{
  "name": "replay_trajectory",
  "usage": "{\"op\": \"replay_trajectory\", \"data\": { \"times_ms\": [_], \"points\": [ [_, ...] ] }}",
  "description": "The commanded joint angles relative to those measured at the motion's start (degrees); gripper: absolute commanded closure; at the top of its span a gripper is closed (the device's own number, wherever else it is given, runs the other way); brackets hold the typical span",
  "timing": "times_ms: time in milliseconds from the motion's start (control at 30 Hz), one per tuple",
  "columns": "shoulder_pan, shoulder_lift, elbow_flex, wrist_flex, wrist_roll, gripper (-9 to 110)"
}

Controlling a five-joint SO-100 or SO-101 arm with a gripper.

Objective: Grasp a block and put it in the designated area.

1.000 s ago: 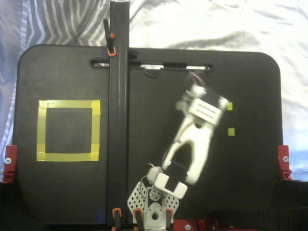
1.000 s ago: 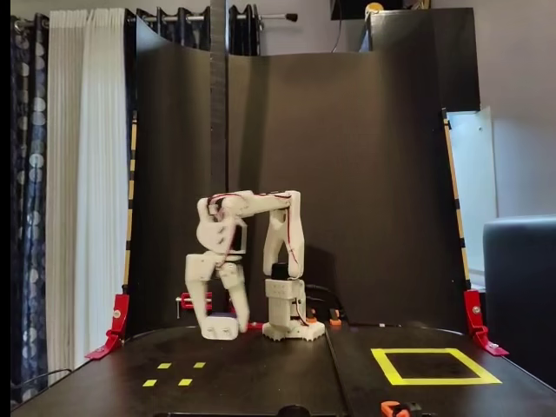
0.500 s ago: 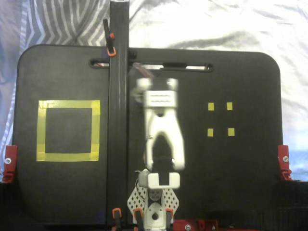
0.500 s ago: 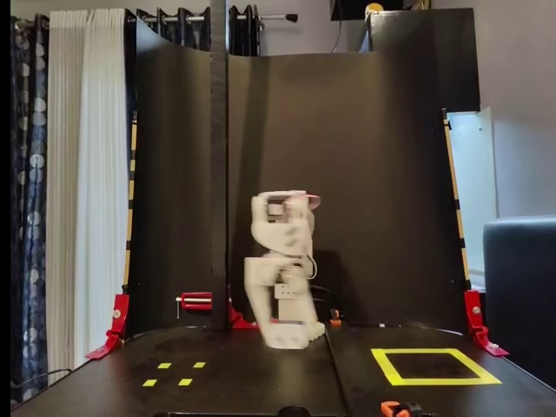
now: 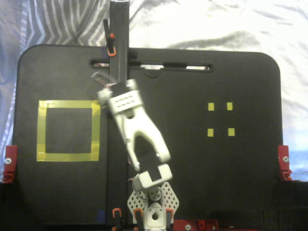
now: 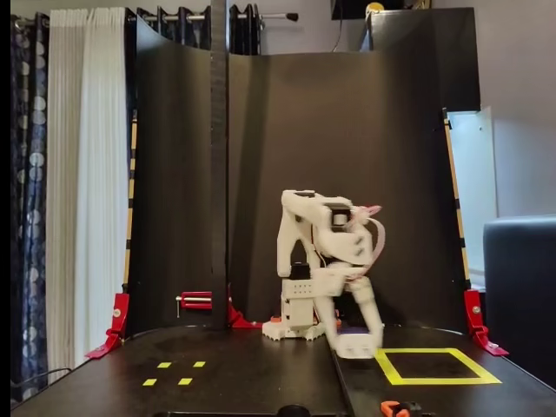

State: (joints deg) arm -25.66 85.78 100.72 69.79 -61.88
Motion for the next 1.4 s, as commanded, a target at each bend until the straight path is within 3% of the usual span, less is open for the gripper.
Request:
{"op": "replay_trajectory", "data": {
  "times_ms": [0,600,1367],
  "points": [
    [-4.4,-0.4,-3.7,0.0,3.7,80],
    [-21.3,-5.9,-8.3,-0.2,17.2,80],
    [-23.2,-12.7,-8.3,-2.2,18.2,80]
  ]
}}
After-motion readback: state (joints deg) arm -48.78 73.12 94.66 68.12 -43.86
